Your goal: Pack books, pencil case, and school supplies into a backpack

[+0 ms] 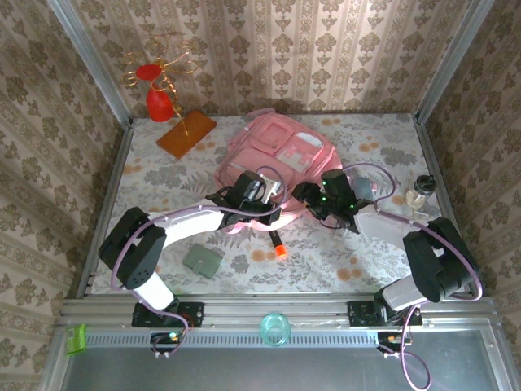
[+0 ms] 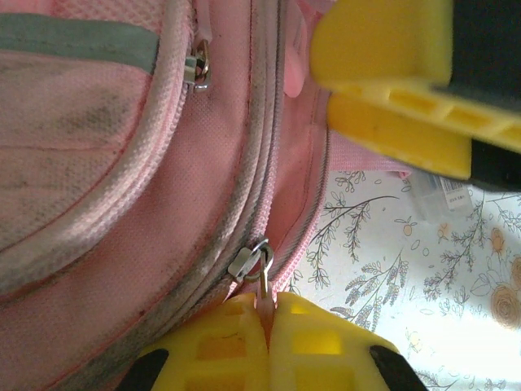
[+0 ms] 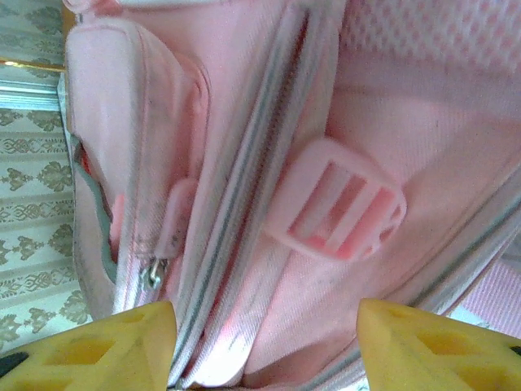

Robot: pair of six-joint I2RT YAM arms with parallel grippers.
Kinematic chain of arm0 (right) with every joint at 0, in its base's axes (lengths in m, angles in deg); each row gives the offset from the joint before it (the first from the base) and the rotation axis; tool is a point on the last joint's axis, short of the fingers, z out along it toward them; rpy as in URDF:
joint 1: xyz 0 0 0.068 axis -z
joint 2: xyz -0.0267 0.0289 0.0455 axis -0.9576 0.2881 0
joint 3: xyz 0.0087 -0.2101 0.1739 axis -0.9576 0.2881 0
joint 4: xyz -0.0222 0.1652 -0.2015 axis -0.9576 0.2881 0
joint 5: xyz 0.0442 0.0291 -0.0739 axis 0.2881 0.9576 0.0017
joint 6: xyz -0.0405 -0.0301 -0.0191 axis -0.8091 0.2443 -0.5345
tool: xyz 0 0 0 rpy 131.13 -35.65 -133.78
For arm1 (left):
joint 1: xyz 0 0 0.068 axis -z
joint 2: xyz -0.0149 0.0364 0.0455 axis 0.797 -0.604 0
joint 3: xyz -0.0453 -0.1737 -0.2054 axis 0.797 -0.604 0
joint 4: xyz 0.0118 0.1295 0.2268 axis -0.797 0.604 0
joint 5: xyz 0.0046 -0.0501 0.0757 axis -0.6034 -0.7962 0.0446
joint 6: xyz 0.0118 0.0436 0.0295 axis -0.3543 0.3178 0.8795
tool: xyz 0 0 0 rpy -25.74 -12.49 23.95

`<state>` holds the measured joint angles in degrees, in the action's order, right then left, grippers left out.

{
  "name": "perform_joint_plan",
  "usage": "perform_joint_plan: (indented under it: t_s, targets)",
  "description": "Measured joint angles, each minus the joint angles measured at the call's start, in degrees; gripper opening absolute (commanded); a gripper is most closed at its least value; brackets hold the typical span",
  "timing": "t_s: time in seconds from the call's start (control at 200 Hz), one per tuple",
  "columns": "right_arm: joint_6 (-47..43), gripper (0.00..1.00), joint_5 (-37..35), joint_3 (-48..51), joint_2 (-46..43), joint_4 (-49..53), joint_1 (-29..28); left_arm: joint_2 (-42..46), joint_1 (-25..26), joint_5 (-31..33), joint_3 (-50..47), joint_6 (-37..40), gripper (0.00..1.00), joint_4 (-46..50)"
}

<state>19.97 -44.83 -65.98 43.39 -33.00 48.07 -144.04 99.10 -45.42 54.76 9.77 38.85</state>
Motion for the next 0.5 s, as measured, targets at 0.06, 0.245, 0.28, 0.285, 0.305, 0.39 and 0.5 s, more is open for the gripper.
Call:
perform_joint_plan:
  t_s: [0.06,0.245,0.28,0.285,0.305,0.39,0.5]
  targets:
    - [1.4,0.58,-0.4,0.2,0.0,-0.3,-1.0,0.0,0.0,0.0,0.0,0.0,0.0,0.0]
    - [3.9,0.55,-1.3,0.1,0.2,-2.1,-2.5,0.0,0.1,0.0,0.0,0.0,0.0,0.0]
    - [4.1,0.53,-1.4,0.0,0.4,-2.5,-2.6,0.0,0.1,0.0,0.0,0.0,0.0,0.0]
    - [4.2,0.53,-1.5,-0.1,0.5,-2.6,-2.6,0.0,0.1,0.0,0.0,0.0,0.0,0.0]
    - [4.2,0.53,-1.6,-0.2,0.8,-2.9,-2.6,0.0,0.1,0.0,0.0,0.0,0.0,0.0]
    - [4.6,0.5,-1.9,-1.0,2.5,-3.7,-2.6,0.0,0.1,0.0,0.0,0.0,0.0,0.0]
    - [4.7,0.44,-2.2,-2.1,5.1,-4.6,-2.6,0.0,0.1,0.0,0.0,0.0,0.0,-0.1]
